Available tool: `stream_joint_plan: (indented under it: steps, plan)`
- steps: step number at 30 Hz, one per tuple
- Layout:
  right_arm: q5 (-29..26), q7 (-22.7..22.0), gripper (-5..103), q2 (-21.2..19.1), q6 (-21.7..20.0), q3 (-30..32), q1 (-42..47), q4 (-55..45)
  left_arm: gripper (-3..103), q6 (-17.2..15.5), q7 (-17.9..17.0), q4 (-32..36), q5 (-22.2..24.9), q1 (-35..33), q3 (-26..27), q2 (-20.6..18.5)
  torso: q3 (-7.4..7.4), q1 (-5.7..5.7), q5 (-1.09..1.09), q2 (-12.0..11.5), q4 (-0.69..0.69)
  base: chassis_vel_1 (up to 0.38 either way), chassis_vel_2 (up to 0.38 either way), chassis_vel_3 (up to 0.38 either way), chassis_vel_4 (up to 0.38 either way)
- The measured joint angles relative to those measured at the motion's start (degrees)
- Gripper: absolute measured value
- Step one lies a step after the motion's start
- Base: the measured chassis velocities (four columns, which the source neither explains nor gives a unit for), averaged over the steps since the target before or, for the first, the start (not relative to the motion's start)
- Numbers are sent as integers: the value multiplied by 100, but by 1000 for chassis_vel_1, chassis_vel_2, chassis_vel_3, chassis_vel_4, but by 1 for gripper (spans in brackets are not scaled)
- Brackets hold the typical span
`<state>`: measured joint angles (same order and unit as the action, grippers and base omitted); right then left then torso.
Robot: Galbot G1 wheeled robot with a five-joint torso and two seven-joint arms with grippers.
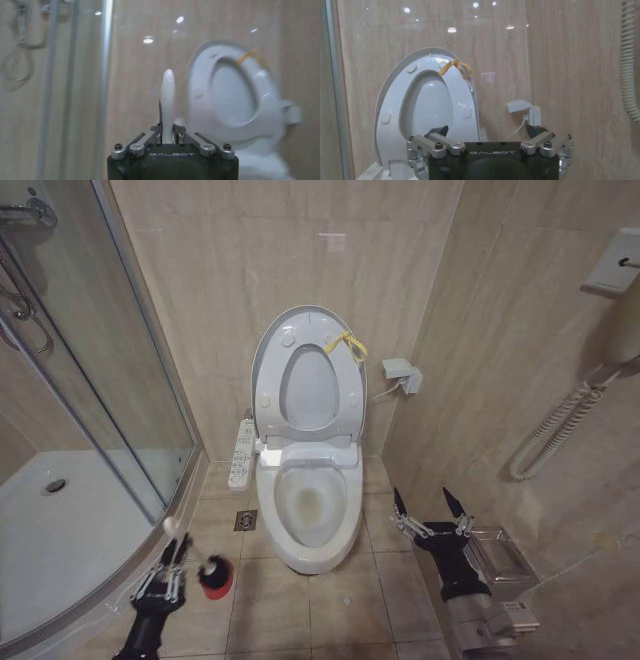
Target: Open the toilet lid, clean the toilet bowl with a toilet brush, close the toilet lid, and flush.
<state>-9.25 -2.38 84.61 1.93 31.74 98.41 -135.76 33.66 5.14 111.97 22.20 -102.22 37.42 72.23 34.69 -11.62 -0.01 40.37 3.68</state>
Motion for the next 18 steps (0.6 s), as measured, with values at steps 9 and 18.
stream_joint_plan:
  steps: [9,18]
  plan:
    - [0,0,100,-1,0,0,0,0,15,971,510,-2641,706,1335,-79,-167,1,-1,1,0,-3,0,0,0,0]
    - [0,0,100,0,0,0,0,0,15,1351,1462,-4378,1283,2784,-509,-248,1,-1,2,-1,-2,0,0,0,0]
